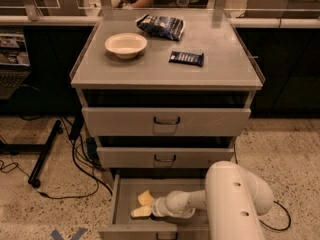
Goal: Pick sponge from bottom drawer and place on counter
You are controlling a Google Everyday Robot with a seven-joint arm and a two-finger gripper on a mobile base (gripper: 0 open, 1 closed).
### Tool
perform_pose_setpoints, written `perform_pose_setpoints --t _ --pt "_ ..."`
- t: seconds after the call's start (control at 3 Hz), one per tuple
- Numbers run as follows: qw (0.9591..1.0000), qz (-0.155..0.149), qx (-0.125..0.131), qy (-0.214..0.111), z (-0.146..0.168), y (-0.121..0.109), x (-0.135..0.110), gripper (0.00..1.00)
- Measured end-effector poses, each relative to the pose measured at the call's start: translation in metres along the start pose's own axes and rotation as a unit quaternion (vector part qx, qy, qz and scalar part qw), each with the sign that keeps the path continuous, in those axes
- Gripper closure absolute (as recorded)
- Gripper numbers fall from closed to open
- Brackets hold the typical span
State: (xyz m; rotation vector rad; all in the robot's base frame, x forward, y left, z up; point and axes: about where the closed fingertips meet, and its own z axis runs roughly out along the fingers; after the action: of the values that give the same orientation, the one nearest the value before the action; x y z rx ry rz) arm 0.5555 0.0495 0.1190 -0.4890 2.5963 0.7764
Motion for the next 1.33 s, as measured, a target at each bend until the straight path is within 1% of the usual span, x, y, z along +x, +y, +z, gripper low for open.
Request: perform_pose_setpoints --t 0.33,0.67,1.0,1.33 --pt "1.0000 0.000 0.000 0.000 0.0000 0.0000 0.0000 0.19" --pt "1.0000 0.000 0.000 0.000 0.0000 0.0000 0.0000 0.42" --pt "1.0000 0.000 0.000 0.000 0.0001 0.0001 0.0000 0.73" --pt "1.0000 0.000 0.000 0.000 0.0001 0.0001 0.0001 0.96"
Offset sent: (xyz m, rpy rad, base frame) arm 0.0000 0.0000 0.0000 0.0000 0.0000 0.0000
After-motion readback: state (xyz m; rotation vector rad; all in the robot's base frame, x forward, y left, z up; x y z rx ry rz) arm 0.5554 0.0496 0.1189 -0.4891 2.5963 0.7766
